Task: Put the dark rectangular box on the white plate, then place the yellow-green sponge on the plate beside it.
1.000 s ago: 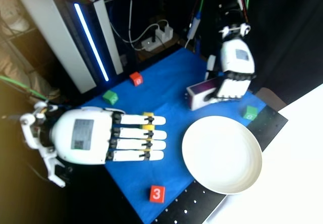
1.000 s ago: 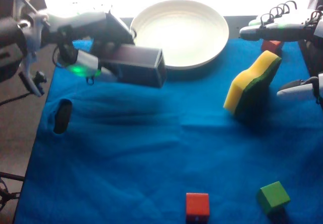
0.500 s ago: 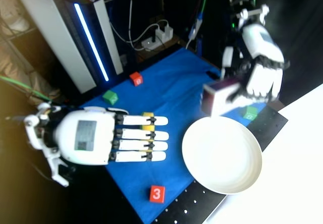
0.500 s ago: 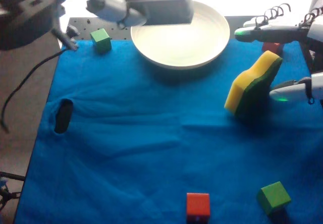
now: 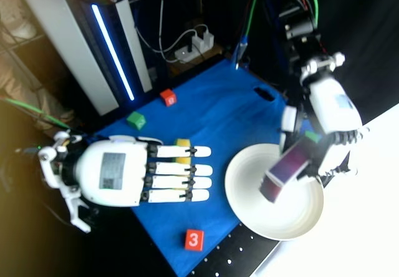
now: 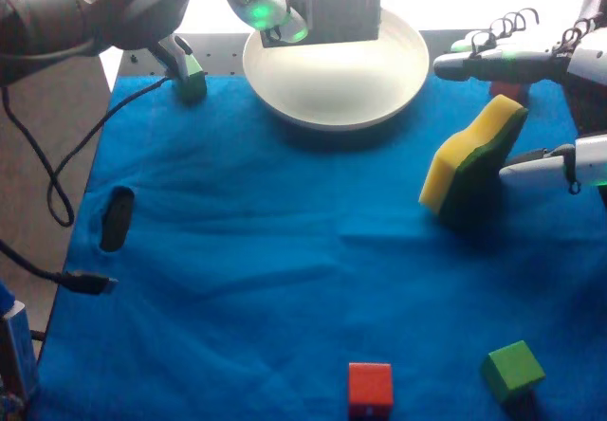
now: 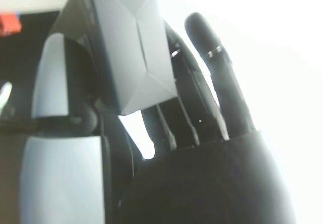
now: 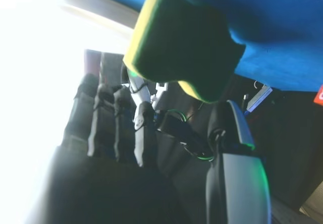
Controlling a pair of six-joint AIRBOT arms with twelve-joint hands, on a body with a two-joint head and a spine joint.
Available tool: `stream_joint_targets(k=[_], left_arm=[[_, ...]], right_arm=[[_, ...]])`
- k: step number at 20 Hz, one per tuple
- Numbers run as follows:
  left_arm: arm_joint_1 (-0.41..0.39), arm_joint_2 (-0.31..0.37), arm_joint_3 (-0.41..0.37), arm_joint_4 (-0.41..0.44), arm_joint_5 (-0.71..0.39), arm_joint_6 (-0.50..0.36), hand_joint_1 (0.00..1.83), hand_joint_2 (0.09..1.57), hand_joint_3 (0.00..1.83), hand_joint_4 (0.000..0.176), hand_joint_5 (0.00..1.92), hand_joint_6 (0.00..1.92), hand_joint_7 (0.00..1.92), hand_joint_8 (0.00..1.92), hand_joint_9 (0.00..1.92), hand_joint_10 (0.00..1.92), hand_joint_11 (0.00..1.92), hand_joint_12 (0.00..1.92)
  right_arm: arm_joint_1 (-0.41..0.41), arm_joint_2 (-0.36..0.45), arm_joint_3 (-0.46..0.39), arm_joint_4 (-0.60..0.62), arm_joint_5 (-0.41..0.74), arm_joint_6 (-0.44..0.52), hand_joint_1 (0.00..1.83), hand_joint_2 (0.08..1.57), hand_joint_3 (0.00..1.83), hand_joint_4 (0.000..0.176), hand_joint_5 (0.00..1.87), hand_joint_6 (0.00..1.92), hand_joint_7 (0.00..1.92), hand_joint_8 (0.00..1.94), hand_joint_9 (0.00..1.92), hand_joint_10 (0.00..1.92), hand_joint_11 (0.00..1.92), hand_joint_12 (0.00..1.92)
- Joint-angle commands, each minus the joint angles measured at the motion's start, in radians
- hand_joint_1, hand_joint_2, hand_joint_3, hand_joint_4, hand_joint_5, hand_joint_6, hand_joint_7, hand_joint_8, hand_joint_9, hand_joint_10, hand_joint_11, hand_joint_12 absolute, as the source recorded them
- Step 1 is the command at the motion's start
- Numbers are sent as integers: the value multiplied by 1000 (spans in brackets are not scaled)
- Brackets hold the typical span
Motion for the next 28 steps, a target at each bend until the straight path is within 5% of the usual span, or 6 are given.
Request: stream_joint_targets(k=[1,5,7,11,15,28], left_arm=[[-22,-5,9,1,-95,-5,1381,1105,0,0,911,874,997,908,992,1191,704,1148],[-21,-18,15,-18,-100,-5,1231,1154,1,0,925,996,858,1217,845,724,586,1051],[-18,-22,14,-27,-106,-5,984,977,0,38,684,37,605,68,557,82,114,878],[-14,-8,-5,-36,-129,-6,827,979,1,103,587,0,475,1,360,1,0,697],[-2,53,-84,-39,-190,-7,797,969,0,80,538,0,408,0,328,0,0,651],[277,512,-631,-191,-571,116,765,897,0,163,96,0,2,0,0,0,0,0]], right_arm=[[21,-3,4,52,105,7,857,1063,1,96,257,1,219,12,165,9,102,203],[28,-10,6,52,105,7,812,1056,0,84,277,6,241,11,202,14,139,215],[27,-20,10,49,105,7,855,1079,6,48,276,3,225,1,184,3,121,212],[27,-25,12,47,105,7,850,1093,6,55,276,1,238,3,190,3,111,208],[27,-25,13,46,105,7,844,1067,0,0,304,12,217,0,162,0,62,188],[27,-25,30,24,55,8,911,952,0,12,371,13,282,21,225,7,0,462]])
